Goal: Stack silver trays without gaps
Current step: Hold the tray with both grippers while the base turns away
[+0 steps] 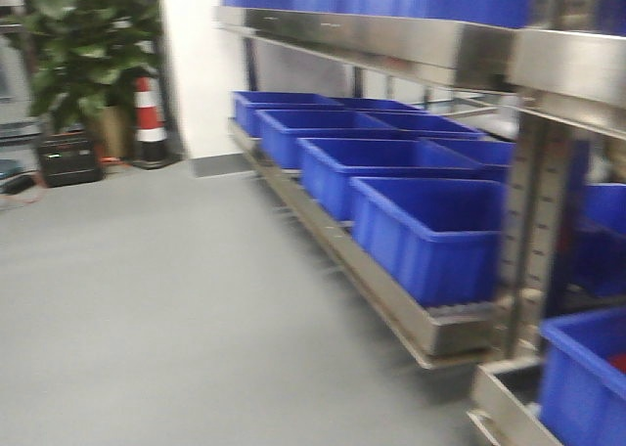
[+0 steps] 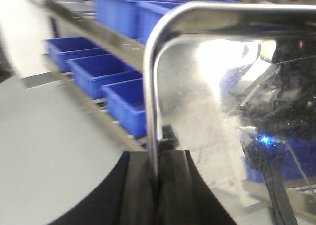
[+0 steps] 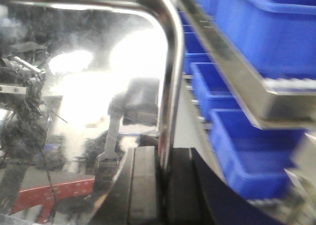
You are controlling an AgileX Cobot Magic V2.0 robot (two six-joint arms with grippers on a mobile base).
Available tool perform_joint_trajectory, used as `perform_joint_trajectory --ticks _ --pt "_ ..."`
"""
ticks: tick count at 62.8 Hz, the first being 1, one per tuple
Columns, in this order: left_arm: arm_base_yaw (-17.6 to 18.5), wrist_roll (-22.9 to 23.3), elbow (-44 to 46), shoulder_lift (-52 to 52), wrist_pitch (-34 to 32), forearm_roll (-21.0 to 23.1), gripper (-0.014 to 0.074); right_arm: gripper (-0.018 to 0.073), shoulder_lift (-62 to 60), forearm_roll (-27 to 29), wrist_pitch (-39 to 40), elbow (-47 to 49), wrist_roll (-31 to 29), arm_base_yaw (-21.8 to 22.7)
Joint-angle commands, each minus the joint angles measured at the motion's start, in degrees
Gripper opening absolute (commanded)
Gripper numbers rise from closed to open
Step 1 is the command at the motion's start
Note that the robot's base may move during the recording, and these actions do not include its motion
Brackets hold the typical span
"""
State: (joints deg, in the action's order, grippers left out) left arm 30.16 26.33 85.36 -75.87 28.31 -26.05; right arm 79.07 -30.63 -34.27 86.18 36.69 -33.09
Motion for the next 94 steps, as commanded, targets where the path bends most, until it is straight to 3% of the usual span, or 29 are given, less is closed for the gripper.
perform_joint_trajectory --ticks 1,94 --pt "1.5 -0.2 0.5 0.0 -5.8 1.3 -0.0013 -0.0080 -0.1 1.0 20.4 0.6 -1.3 -1.3" --pt "1.5 -0.2 0.5 0.0 -5.8 1.3 -0.0013 -0.0080 -0.1 1.0 21.6 0.6 -1.3 -1.3"
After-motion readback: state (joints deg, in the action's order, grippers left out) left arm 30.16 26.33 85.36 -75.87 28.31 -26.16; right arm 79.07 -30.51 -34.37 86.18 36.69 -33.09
